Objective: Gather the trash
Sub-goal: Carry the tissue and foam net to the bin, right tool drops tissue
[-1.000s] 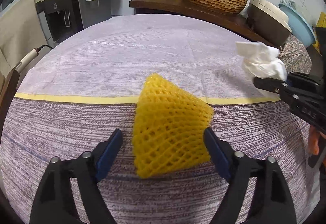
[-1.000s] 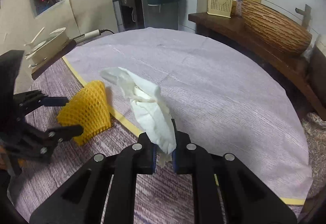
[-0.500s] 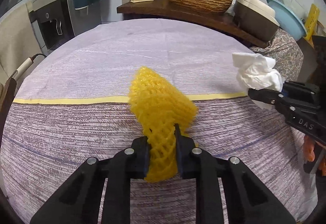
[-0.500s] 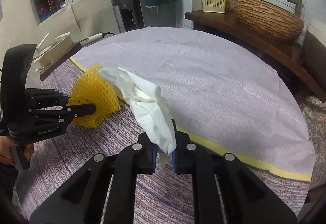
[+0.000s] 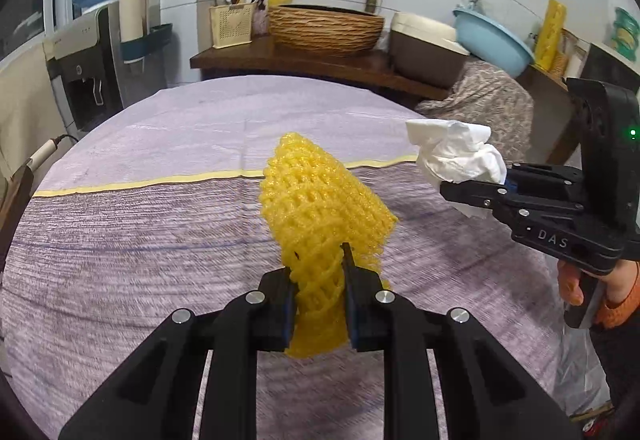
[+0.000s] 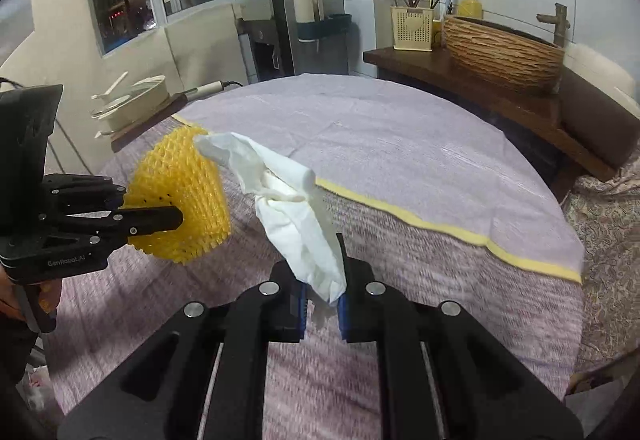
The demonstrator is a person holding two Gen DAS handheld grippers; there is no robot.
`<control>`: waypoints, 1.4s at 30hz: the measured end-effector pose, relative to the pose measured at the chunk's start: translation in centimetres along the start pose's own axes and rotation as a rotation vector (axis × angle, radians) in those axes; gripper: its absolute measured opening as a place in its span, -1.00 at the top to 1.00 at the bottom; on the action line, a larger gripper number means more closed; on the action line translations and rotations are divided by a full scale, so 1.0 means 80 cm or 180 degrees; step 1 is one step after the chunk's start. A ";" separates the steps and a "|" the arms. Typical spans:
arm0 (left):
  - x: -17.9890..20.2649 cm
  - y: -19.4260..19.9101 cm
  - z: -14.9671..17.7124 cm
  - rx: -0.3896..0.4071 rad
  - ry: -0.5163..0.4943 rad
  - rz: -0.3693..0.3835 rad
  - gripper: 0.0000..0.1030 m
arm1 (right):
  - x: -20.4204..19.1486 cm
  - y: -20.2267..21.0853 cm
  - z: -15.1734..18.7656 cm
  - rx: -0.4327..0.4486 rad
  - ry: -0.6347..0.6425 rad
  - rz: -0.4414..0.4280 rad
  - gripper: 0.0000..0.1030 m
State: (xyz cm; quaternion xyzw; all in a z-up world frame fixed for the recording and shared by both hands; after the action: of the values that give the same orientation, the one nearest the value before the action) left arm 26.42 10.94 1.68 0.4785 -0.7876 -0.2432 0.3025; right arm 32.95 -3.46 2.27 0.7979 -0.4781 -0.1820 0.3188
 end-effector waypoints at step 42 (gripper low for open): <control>0.370 -0.052 0.113 -0.0122 -0.0891 0.1110 0.62 | 0.248 0.181 0.397 -0.0382 -0.1382 0.1529 0.77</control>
State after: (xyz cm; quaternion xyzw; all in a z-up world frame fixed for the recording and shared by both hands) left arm 11.88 -16.63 -0.19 0.2909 -0.8879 -0.2662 0.2368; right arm 14.14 -36.43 -10.79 0.5847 -0.6978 -0.2954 0.2897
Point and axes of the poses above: each gripper's, at about its wrist camera, not at the fingertips, and y roughly against the way its jaws point, x to its right, z to its underside, the point moved 1 cm from there along -y, roughly the way its jaws point, and after that the axes turned 12 degrees about z, right-handed, at the moved point
